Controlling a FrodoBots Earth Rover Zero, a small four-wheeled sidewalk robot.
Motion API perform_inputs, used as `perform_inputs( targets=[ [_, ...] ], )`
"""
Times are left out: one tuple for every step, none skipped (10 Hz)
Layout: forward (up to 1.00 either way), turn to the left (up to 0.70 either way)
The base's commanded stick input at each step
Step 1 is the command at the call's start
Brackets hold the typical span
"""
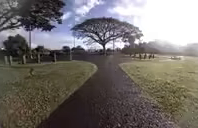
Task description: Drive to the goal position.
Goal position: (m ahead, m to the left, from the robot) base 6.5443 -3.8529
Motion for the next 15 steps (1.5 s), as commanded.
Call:
perform_inputs(
  targets=[
    [0.45, 0.00],
    [0.45, 0.00],
    [0.45, 0.00],
    [0.45, 0.00],
    [0.45, 0.00],
    [0.45, 0.00],
    [0.45, 0.00],
    [0.45, 0.00],
    [0.45, 0.00],
    [0.45, 0.00],
    [0.45, 0.00],
    [0.45, 0.00],
    [0.45, 0.00],
    [0.45, 0.00],
    [0.45, 0.00]
  ],
)
